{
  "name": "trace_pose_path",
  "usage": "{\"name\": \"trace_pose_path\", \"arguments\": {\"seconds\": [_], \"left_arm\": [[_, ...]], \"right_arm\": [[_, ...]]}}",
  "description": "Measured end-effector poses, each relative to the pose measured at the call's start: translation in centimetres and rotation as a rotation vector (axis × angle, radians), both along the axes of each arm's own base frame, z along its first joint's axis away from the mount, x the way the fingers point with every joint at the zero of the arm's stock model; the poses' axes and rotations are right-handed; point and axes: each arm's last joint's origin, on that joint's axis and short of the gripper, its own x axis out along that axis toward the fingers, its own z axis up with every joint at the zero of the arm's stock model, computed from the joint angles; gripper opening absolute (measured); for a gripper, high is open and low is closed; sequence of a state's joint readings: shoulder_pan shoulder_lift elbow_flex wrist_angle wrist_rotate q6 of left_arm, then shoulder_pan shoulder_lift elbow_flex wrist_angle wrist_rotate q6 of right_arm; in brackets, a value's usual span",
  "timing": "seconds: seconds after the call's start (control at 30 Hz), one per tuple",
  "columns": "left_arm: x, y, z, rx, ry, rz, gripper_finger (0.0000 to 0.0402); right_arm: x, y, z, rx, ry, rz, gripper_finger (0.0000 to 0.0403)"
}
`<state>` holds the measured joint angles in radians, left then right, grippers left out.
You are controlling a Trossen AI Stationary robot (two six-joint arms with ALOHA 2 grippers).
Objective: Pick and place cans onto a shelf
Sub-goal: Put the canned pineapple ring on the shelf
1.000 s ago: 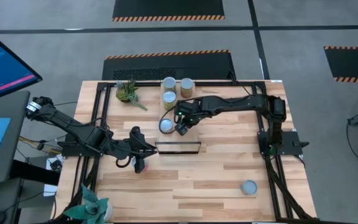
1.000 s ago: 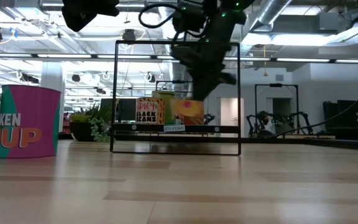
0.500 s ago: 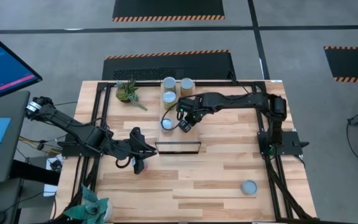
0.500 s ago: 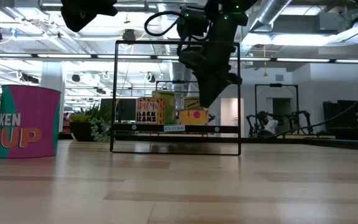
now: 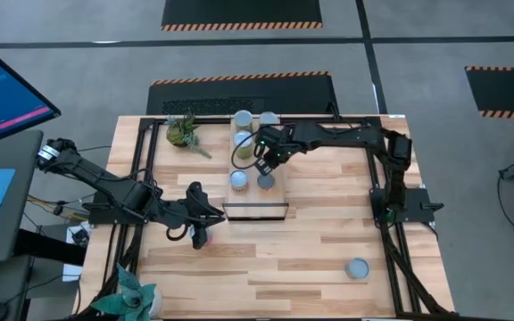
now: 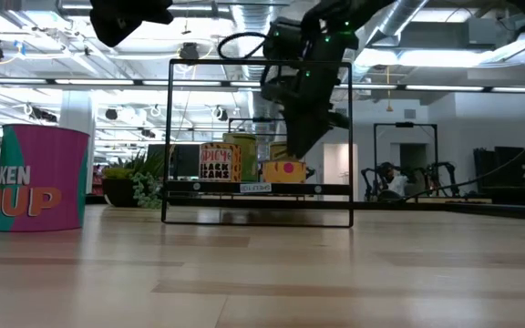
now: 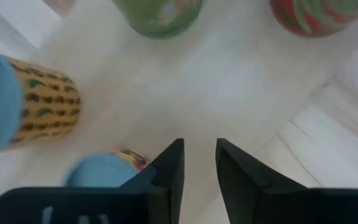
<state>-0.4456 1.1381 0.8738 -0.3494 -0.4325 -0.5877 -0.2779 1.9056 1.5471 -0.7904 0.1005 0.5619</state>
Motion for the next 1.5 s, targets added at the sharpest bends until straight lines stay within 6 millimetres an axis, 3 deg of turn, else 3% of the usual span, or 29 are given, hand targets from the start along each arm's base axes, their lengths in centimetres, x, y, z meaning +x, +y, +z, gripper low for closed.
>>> {"name": "trace_pose_path", "arguments": {"seconds": [0.23,0.43,0.67,1.27,1.5], "left_arm": [[0.0,0.0,0.0,0.000,-0.001,0.001,0.0073],[0.0,0.0,0.0,-0.001,-0.003,0.000,0.0073],[0.0,0.0,0.0,0.001,-0.004,-0.004,0.0073],[0.0,0.0,0.0,0.021,0.001,-0.022,0.0073],[0.0,0.0,0.0,0.021,0.002,-0.022,0.0073]], "right_arm": [[0.9,0.7,0.5,-0.024,-0.085,0.015,0.0101],[1.7,0.6,-1.9,0.026,-0.041,-0.016,0.0098],[2.0,1.1,-2.8,0.047,-0.015,-0.014,0.0098],[1.9,5.1,-2.8,0.162,0.051,0.059,0.0098],[2.0,5.8,-2.8,0.209,0.044,0.086,0.0098]]}}
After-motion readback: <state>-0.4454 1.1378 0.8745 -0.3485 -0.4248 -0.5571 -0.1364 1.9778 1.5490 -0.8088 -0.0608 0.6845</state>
